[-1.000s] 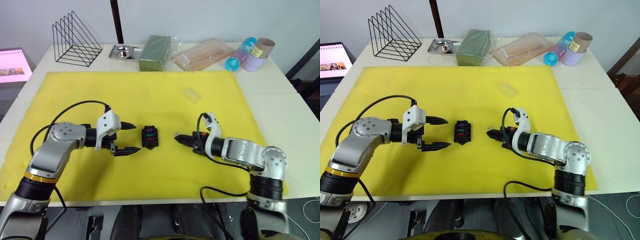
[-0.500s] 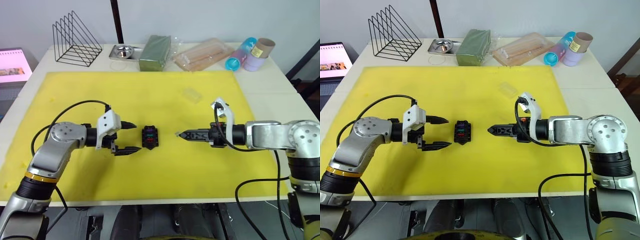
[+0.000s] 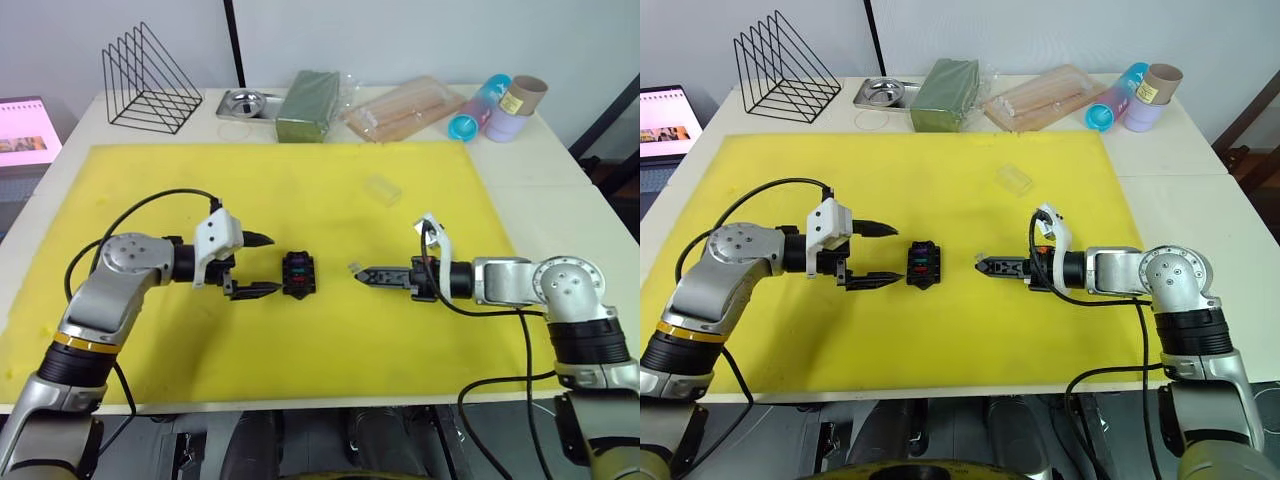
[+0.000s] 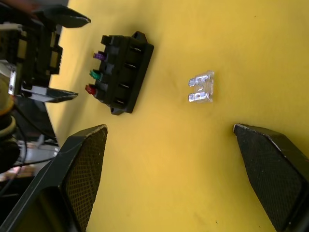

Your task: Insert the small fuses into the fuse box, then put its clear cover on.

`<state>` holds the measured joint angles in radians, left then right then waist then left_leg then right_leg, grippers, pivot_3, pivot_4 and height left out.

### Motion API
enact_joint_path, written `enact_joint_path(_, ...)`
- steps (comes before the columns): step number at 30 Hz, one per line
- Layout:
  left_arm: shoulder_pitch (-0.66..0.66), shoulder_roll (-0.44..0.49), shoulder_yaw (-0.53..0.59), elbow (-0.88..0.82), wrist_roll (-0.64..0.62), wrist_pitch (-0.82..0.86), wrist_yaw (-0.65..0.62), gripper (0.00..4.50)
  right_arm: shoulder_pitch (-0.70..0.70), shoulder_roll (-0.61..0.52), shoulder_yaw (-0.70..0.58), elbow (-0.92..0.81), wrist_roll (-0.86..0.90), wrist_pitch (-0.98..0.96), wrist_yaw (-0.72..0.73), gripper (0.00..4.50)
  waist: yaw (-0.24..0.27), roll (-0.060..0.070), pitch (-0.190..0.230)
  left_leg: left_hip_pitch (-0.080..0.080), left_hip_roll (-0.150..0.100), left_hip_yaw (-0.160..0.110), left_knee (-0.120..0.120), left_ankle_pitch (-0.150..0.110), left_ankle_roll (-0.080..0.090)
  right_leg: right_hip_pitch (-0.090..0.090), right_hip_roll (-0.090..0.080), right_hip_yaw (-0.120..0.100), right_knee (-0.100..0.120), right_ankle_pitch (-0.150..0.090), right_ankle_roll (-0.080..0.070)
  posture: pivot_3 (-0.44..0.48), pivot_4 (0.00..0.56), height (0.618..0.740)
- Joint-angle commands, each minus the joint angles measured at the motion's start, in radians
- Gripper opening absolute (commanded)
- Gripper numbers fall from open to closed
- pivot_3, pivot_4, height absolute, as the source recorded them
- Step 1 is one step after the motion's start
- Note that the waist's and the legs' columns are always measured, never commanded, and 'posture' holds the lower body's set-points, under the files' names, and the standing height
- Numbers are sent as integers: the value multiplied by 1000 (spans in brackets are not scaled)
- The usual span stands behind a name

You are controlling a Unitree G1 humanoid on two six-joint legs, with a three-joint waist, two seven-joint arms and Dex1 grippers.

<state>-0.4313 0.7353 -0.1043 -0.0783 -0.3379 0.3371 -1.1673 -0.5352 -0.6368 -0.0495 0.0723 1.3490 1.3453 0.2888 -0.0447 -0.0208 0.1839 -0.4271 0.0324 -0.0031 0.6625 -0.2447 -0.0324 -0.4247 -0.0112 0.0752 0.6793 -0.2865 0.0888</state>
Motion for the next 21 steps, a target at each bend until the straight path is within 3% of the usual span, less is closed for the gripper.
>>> enact_joint_path(1, -20, -2, 3, -9, -1, -11, -8, 4500, -37, 44, -64, 56, 2, 9, -23, 4452, 0, 0, 0, 0, 0, 0, 0, 0, 0, 0, 0, 0, 0, 0, 0, 0, 150, 740)
enact_joint_path(8, -13, 6, 8, -19, -4, 0, -18, 4500, -59, 78, -118, 29, 36, 88, -42, 4452, 1, 0, 0, 0, 0, 0, 0, 0, 0, 0, 0, 0, 0, 0, 0, 0, 150, 740)
enact_joint_path(21, 7, 4, 11, -38, -8, 13, -12, 4500, -76, 154, -136, 92, -60, 104, -40, 4452, 0, 0, 0, 0, 0, 0, 0, 0, 0, 0, 0, 0, 0, 0, 0, 0, 150, 740)
